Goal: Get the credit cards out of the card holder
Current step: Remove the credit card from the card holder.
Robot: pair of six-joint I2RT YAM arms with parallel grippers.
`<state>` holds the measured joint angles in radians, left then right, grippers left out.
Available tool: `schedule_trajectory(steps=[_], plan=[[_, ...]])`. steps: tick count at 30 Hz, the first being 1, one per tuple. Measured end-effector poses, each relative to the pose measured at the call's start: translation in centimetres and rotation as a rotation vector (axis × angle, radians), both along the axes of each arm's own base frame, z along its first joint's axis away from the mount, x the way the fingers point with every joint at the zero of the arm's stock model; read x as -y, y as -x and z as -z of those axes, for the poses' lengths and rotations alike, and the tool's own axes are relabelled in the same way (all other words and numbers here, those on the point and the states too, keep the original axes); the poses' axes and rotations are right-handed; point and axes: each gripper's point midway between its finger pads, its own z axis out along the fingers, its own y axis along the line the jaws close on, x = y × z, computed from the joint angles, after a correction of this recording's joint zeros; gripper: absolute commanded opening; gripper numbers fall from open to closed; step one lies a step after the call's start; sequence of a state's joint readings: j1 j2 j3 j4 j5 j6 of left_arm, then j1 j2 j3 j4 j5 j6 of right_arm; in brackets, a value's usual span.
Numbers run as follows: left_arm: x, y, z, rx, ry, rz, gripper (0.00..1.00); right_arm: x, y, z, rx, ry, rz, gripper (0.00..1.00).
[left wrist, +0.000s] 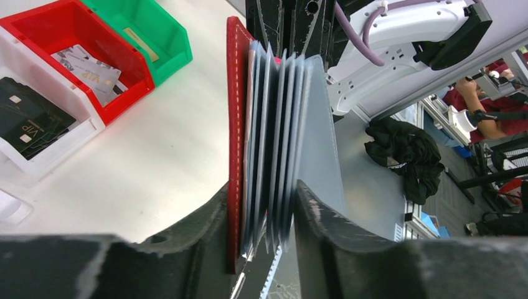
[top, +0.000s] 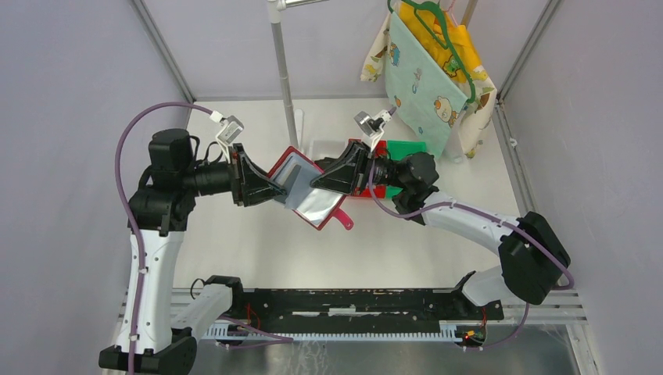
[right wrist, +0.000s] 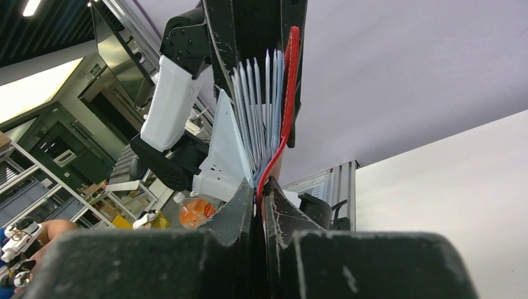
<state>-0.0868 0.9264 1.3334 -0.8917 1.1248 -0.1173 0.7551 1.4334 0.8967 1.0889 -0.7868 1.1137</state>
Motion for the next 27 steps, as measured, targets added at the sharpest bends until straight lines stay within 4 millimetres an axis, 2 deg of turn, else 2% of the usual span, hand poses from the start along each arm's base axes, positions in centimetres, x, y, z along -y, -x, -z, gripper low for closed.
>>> schedule_trajectory(steps=[6, 8, 11, 14, 16, 19, 23, 27], plan=[[0.1, 0.0, 0.0, -0.011, 0.008, 0.016, 0.26, -0.5, 0.2, 0.0, 0.002, 0.0, -0.013, 0.06], [0.2, 0.2, -0.1, -0.014, 0.014, 0.028, 0.17, -0.6, 0.2, 0.0, 0.002, 0.0, -0.015, 0.13], [0.2, 0.3, -0.2, -0.016, 0.019, 0.036, 0.06, -0.5, 0.3, -0.1, 0.004, -0.005, -0.022, 0.51], [0.3, 0.3, -0.1, -0.021, 0.018, 0.037, 0.03, -0.5, 1.0, -0.6, 0.017, -0.015, -0.05, 0.84], [0.2, 0.1, 0.1, -0.025, 0.013, 0.028, 0.02, -0.4, 1.2, -1.0, 0.029, -0.023, -0.057, 0.98], [0.0, -0.2, 0.3, -0.011, -0.005, 0.012, 0.02, 0.1, 0.8, -1.3, 0.057, -0.017, -0.035, 0.98], [-0.4, -0.9, -0.1, 0.071, -0.047, -0.024, 0.02, 1.1, -0.9, -1.7, 0.096, 0.035, 0.068, 0.98], [-1.4, -1.6, -0.3, 0.204, -0.12, -0.09, 0.02, 0.7, -3.5, -4.2, 0.152, 0.086, 0.238, 0.98]])
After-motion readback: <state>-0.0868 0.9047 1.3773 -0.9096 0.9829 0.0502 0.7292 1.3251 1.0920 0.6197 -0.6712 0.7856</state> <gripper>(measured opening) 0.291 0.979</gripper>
